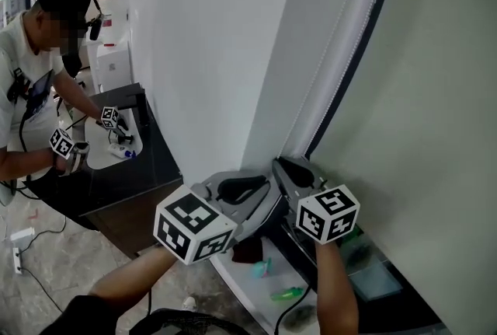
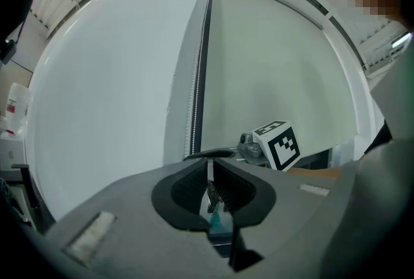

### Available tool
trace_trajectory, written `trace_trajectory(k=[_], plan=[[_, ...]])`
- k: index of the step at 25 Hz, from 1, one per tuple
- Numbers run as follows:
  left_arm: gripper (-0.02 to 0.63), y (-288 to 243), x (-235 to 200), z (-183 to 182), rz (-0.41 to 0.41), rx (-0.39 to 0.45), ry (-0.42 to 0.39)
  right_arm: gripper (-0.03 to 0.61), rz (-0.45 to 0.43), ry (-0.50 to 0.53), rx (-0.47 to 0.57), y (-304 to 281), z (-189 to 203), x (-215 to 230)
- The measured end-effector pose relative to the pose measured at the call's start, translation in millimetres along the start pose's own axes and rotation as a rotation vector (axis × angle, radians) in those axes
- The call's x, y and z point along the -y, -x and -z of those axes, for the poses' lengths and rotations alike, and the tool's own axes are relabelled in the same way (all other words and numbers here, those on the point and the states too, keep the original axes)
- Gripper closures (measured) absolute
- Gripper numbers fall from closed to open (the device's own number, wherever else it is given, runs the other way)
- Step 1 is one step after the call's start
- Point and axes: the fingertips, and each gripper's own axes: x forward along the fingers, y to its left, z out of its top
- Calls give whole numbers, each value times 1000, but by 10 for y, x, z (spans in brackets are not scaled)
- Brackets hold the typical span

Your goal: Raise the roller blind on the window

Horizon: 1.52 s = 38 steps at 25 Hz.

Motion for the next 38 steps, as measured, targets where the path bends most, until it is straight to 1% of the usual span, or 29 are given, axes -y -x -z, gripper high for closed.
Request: trace_trajectory(k=[3,4,6,8,9,13,17,18,20,21,23,25,26,27,28,29,31,33,36,38], plan=[[580,-37,31,-78,5,12,-8,558,8,-30,13,156,6,-97],[557,-58,40,-109,7,15,-13,558,11,-51,27,239,12,-135],[531,-133,67,-163,20,11,-15,560,23,-90,45,413,39,-200],[483,-244,133,-211,56,-3,-7,560,52,-100,32,565,102,-236],[474,-298,178,-250,78,-5,-7,560,69,-94,19,625,140,-251],[474,-423,324,-516,148,37,-56,560,98,-73,-1,744,184,-330],[487,-476,437,-708,205,66,-99,560,118,-54,-15,794,182,-351],[513,-485,446,-722,207,60,-114,560,115,-55,-14,804,179,-366],[609,-491,465,-717,210,36,-135,560,107,-61,-14,829,181,-398],[611,-487,488,-708,223,23,-129,560,104,-64,-15,847,186,-408],[611,-475,528,-692,257,10,-89,558,89,-87,-1,902,174,-411],[609,-458,510,-658,264,5,-55,546,66,-159,69,1008,55,-366],[607,-440,499,-630,261,-3,-47,483,48,-209,121,1083,-56,-327],[607,-413,498,-598,259,-15,-44,448,27,-255,174,1161,-195,-285],[607,-386,504,-562,257,-28,-47,436,11,-285,219,1230,-352,-241],[607,-366,505,-515,252,-40,-54,434,5,-292,252,1278,-518,-198],[607,-370,481,-341,242,-75,-56,434,9,-254,289,1288,-834,-130],[606,-409,463,-21,250,-135,-22,433,0,-211,298,1202,-1096,-110],[606,-443,457,532,258,-226,41,414,-41,-154,281,1014,-1357,-159],[604,-442,465,820,264,-286,71,411,-58,-118,274,921,-1463,-193]])
